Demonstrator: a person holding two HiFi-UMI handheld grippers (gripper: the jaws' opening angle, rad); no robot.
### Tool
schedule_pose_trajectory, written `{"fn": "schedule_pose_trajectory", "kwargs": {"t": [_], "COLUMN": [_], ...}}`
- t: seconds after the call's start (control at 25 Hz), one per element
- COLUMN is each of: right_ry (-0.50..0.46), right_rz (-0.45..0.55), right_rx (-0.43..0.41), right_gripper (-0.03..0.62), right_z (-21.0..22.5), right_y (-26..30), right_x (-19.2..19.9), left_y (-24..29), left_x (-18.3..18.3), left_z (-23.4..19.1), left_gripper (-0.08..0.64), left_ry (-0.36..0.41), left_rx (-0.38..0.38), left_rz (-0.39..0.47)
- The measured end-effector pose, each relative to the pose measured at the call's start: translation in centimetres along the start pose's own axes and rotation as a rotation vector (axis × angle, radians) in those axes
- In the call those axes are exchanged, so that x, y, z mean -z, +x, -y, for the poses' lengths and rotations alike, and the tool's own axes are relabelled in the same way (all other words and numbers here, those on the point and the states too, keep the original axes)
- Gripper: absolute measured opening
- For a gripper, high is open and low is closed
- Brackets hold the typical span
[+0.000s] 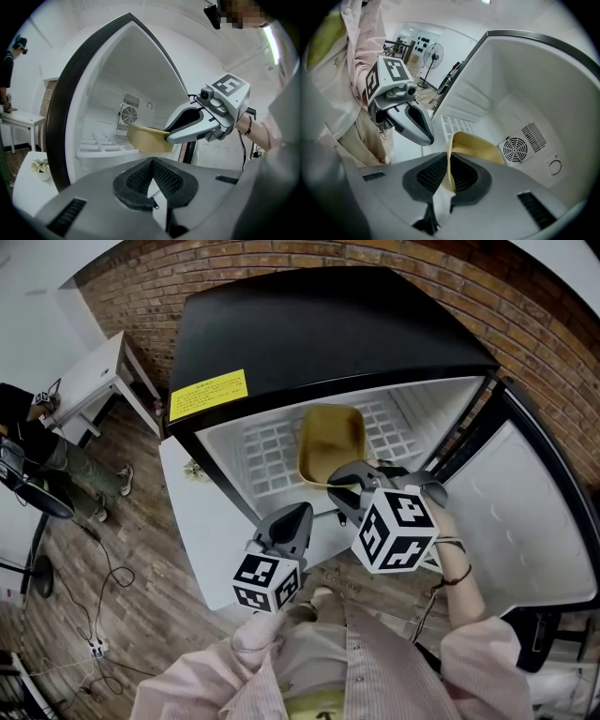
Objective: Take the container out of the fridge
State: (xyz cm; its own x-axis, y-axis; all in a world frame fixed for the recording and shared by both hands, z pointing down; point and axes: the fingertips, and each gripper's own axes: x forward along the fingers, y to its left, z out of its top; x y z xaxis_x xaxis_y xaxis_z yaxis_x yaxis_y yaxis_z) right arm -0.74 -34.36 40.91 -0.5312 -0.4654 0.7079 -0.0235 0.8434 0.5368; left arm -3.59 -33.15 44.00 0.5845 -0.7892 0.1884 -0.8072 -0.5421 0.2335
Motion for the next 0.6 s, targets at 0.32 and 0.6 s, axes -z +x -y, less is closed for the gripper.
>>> {"fn": "schedule_pose_trajectory", "kwargs": {"t": [0.32,0.6], "right_ry": [0.020,0.067], "right_rz": [-0.007,-0.014], "right_rx": [0.049,0.094], "right_gripper": [0.025,0.025], "right_z": [0.0,-0.8], "right_y": [-0.7,-1.7], "right_x": [0.0,-0.2], "left_y": [-0.7,-2.1], "left_x": [-0.2,-0.2], "left_z": [0.0,0.2], "left_gripper": [-0.008,-0.008], "left_ry": [0.007,0.014], "left_rx": [0.016,0.036], "left_rz": [0.006,0.008]}}
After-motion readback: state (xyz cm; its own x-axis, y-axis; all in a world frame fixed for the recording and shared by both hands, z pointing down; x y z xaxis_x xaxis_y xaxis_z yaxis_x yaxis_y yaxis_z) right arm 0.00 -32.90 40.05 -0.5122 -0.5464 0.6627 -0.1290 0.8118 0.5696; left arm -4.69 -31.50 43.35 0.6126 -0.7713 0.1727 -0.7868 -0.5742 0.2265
